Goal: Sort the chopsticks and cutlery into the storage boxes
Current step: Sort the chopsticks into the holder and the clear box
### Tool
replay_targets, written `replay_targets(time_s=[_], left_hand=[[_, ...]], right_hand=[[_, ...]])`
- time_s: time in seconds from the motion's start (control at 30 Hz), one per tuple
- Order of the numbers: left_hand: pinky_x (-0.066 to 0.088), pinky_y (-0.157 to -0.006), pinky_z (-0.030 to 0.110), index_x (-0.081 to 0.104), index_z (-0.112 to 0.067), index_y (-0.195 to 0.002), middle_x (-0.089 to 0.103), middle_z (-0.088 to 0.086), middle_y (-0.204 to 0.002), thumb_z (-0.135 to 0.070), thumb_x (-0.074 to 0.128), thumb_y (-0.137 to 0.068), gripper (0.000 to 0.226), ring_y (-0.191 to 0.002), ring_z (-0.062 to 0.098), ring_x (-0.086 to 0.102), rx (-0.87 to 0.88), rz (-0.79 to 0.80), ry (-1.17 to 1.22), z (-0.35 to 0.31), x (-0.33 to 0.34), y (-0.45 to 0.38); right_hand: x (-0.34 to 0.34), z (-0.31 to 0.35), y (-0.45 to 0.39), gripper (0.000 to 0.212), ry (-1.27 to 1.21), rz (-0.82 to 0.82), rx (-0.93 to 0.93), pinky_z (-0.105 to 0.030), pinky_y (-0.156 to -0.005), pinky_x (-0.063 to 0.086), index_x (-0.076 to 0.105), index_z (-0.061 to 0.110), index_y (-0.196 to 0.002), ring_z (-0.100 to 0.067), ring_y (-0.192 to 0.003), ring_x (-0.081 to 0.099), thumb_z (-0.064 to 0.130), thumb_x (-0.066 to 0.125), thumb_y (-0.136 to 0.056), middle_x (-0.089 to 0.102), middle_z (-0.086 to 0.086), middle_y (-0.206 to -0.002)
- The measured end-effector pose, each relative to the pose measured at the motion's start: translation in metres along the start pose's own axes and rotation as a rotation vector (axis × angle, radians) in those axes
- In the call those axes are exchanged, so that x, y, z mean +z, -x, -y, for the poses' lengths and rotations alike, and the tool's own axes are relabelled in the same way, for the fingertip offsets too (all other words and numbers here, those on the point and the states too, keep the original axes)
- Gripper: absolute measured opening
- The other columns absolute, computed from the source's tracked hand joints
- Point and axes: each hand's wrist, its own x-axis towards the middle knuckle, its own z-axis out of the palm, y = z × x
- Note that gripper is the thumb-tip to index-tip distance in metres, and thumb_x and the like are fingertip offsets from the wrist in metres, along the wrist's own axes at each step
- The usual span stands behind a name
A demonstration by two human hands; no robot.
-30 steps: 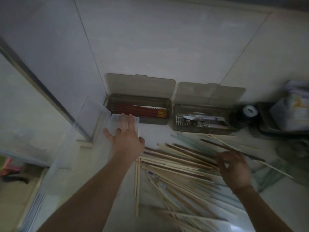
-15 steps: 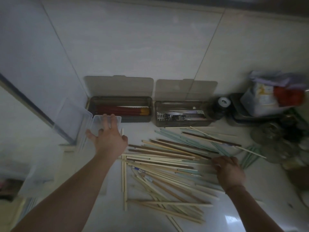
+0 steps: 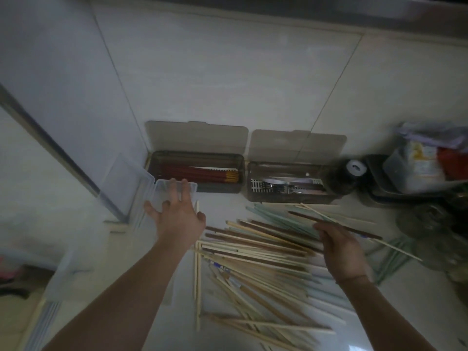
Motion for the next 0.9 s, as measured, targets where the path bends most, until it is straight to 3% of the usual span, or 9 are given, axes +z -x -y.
replay_targets(time_s=[0.07,0.17,0.3,0.43,0.57,0.73,0.83,0.9], left_hand=[[0.007,-0.104,0.069,0.008,-0.024,-0.148,0.009,0.007,-0.158,-0.052,0.056,-0.075,0.093,-0.112,0.031,0.056,-0.001,0.014,0.002,0.000,-0.001,0.000],[0.004,-0.105,0.069,0.005,-0.024,-0.149,0.005,0.007,-0.158,-0.053,0.053,-0.077,0.091,-0.114,0.030,0.055,0.009,0.031,0.017,0.001,-0.001,0.001],[0.000,-0.106,0.068,0.000,-0.025,-0.149,0.003,0.006,-0.159,-0.054,0.049,-0.078,0.091,-0.117,0.030,0.053,0.009,0.035,0.031,0.001,0.000,0.001],[-0.002,-0.107,0.067,-0.002,-0.026,-0.149,0.001,0.004,-0.159,-0.054,0.047,-0.078,0.091,-0.120,0.029,0.051,0.009,0.043,0.052,0.001,-0.001,0.002],[-0.002,-0.108,0.065,0.000,-0.025,-0.149,0.001,0.004,-0.159,-0.050,0.049,-0.079,0.090,-0.121,0.029,0.050,0.006,0.038,0.091,0.000,-0.004,0.004],[-0.001,-0.109,0.064,0.000,-0.025,-0.149,0.001,0.005,-0.159,-0.049,0.051,-0.080,0.089,-0.121,0.028,0.050,-0.004,0.036,0.093,-0.003,-0.006,0.005],[-0.001,-0.108,0.064,0.000,-0.026,-0.148,0.001,0.004,-0.160,-0.050,0.050,-0.080,0.088,-0.121,0.028,0.050,0.000,0.050,0.088,-0.003,-0.007,0.004],[0.000,-0.108,0.065,-0.002,-0.027,-0.148,-0.001,0.003,-0.160,-0.051,0.050,-0.080,0.088,-0.121,0.028,0.050,0.001,0.055,0.092,-0.002,-0.006,0.004]], right_hand=[[0.011,0.030,-0.026,0.025,-0.106,-0.024,-0.043,-0.038,-0.074,0.054,0.071,0.007,-0.102,-0.032,-0.081,0.068,0.010,0.049,-0.092,0.070,-0.013,-0.097],[0.028,0.077,-0.063,0.039,-0.146,0.018,-0.170,-0.041,-0.083,0.054,0.066,0.005,-0.116,-0.032,-0.089,0.066,-0.013,0.054,-0.084,0.069,-0.015,-0.103],[0.053,0.129,-0.107,0.027,-0.100,0.004,-0.130,-0.041,-0.079,0.049,0.071,0.017,-0.108,-0.035,-0.088,0.062,0.005,0.061,-0.086,0.072,-0.011,-0.091],[0.089,0.155,-0.136,0.024,-0.004,0.144,-0.081,-0.035,-0.083,0.036,0.070,0.026,-0.108,-0.030,-0.103,0.055,0.018,0.056,-0.091,0.071,-0.004,-0.098],[0.112,0.160,-0.144,0.025,0.132,0.233,-0.097,-0.037,-0.089,0.029,0.069,0.035,-0.105,-0.028,-0.103,0.053,0.022,0.053,-0.091,0.069,-0.003,-0.091],[0.115,0.155,-0.145,0.023,0.190,0.207,-0.188,-0.048,-0.105,0.024,0.073,0.034,-0.099,-0.031,-0.114,0.053,0.021,0.057,-0.089,0.070,-0.007,-0.099],[0.103,0.145,-0.141,0.023,0.070,0.145,-0.149,-0.044,-0.103,0.025,0.073,0.030,-0.100,-0.030,-0.115,0.052,0.018,0.057,-0.089,0.070,-0.005,-0.101],[0.086,0.128,-0.128,0.022,-0.063,0.022,-0.083,-0.044,-0.098,0.035,0.074,0.025,-0.096,-0.031,-0.110,0.056,0.010,0.064,-0.083,0.070,-0.004,-0.100]])
